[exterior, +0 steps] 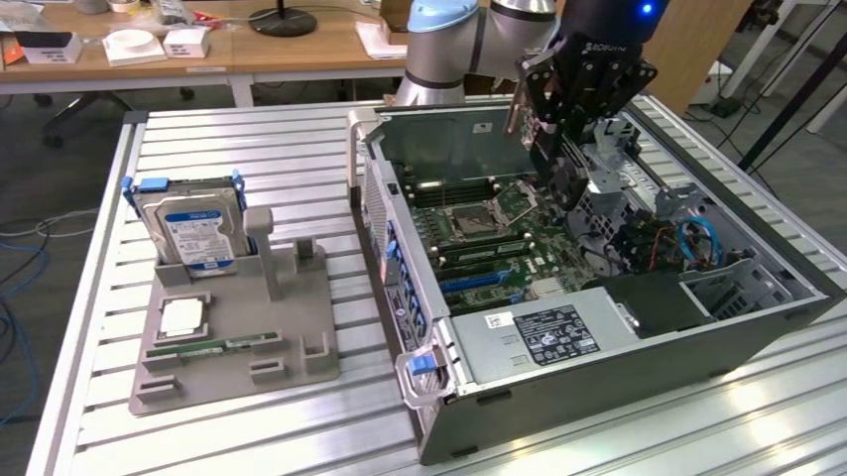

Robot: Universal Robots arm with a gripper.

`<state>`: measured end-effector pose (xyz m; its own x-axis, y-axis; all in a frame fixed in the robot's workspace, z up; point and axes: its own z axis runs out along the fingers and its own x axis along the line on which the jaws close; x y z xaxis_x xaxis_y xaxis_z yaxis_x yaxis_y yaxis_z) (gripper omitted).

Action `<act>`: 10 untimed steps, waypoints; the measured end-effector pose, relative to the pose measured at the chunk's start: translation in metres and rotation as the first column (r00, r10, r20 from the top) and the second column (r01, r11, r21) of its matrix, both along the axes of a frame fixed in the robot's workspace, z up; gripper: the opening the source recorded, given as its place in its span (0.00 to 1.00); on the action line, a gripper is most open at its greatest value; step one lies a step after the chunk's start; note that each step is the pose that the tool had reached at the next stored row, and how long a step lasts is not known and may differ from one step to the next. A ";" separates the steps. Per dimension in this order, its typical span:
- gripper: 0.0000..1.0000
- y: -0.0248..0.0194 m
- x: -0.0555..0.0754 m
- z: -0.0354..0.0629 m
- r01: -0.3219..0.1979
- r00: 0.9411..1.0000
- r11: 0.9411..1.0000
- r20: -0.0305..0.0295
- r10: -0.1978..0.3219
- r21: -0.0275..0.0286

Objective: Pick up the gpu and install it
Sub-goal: 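Insert the gpu into the slot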

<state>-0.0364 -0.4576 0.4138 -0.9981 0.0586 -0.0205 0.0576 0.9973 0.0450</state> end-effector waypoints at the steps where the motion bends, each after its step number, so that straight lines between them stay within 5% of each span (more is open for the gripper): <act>1: 0.26 0.0000 0.000 0.0000 -0.001 1.000 1.000 0.000 0.001 0.000; 10: 0.26 0.0000 0.000 0.0000 -0.006 1.000 1.000 0.000 0.006 0.000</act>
